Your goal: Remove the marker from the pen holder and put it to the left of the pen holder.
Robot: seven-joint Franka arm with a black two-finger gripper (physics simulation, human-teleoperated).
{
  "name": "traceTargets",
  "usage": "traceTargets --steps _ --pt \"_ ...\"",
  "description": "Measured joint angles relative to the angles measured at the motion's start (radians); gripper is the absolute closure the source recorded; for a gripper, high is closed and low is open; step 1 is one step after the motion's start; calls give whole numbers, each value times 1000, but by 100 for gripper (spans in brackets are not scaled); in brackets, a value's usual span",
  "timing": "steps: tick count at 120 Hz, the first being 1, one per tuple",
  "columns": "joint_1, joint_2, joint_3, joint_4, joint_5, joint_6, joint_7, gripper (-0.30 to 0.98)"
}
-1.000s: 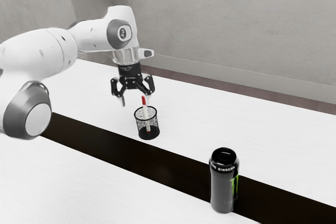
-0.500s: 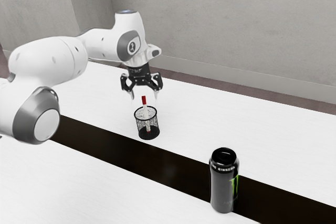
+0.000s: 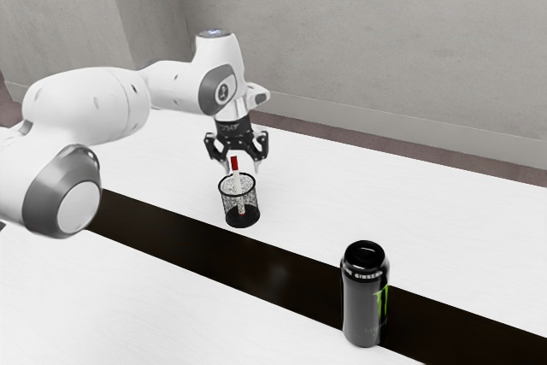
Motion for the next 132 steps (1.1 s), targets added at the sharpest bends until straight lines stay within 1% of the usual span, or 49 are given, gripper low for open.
traceTargets --steps 20,63,84,112,132 --pt "0 -4 5 -2 3 5 -5 36" --pt "3 -3 24 -2 3 6 -11 54" --pt "-1 -22 24 -30 2 5 -14 59" --pt "-4 -24 24 -34 7 7 -15 70" --pt "-10 -40 24 -34 38 7 -21 73"
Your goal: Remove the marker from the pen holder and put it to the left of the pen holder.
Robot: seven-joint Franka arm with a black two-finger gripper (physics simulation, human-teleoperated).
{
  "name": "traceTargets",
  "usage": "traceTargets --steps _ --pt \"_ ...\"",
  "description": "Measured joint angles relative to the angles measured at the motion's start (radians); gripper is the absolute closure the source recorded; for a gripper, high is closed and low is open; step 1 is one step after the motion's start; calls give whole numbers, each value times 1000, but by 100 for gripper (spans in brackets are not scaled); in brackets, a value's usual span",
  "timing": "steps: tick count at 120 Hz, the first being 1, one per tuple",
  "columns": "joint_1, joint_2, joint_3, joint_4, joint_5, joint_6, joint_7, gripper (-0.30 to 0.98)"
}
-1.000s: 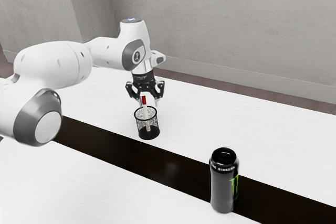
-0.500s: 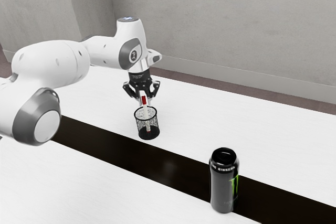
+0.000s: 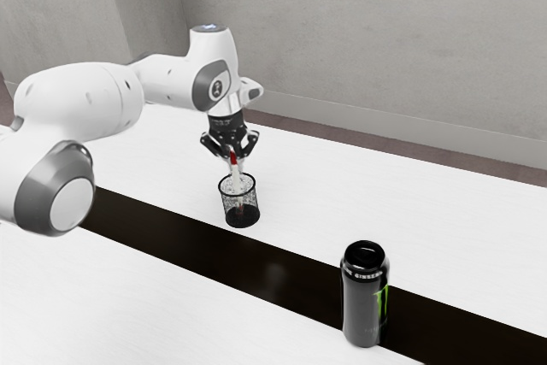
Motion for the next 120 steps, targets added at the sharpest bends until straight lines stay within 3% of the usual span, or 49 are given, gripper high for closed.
traceTargets --steps 37,54,92,120 --pt "-17 -236 6 -89 45 -12 -1 75" --pt "-19 -287 43 -101 117 -88 -2 76" --pt "4 -195 101 -89 252 -373 24 76" --pt "34 -15 104 -13 279 -606 71 76"
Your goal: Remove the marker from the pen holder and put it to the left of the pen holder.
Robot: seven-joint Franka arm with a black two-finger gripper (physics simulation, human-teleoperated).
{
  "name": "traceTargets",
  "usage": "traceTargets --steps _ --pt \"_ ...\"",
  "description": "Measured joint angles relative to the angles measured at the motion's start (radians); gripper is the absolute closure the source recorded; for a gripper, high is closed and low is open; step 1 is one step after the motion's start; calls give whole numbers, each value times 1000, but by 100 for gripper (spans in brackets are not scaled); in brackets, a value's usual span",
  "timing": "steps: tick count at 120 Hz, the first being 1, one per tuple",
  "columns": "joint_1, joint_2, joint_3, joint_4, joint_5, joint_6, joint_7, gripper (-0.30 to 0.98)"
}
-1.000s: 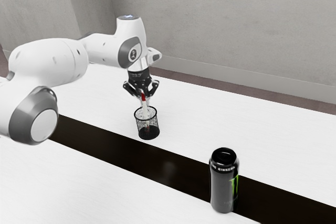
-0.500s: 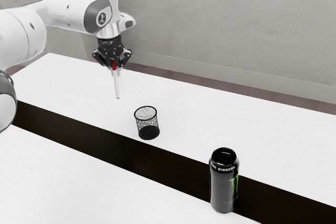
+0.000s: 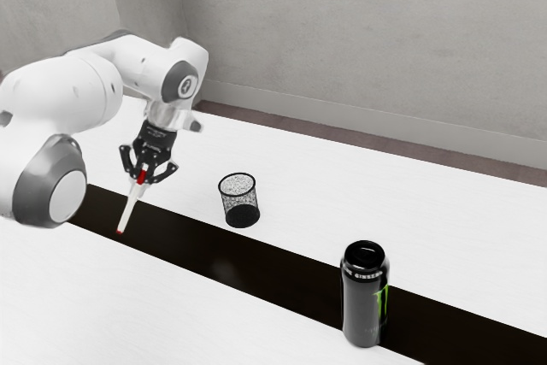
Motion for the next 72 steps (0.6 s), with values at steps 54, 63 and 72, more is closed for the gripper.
traceTargets --steps 54,63,72 --pt "38 187 -1 92 0 -231 67 75" --pt "38 187 -2 88 -21 -229 72 67" --pt "39 187 -2 81 -53 -218 76 58"
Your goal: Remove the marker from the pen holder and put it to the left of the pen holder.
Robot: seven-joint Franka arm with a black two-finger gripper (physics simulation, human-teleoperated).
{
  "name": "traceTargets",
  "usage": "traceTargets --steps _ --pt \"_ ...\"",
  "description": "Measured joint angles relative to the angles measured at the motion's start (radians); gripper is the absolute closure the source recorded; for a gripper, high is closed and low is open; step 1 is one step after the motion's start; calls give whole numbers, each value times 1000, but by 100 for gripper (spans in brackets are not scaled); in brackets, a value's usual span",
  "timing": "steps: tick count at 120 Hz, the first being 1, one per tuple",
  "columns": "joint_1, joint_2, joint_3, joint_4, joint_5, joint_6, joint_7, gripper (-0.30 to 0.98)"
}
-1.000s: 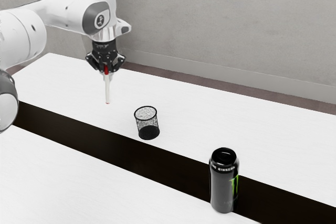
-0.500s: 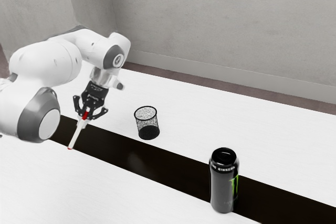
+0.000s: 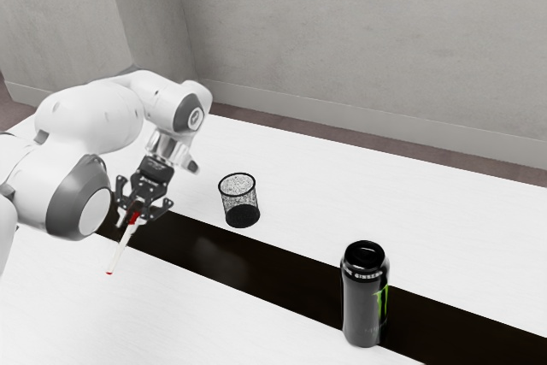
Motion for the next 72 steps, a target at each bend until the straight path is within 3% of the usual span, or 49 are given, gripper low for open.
traceTargets --steps 28,44,66,72 --pt "-2 -29 1 -3 -64 26 10 26" --pt "-27 -266 -1 -93 -74 86 12 15" --pt "-51 -558 -6 -263 -75 365 63 8" --pt "-55 -598 -4 -271 -107 435 108 7"
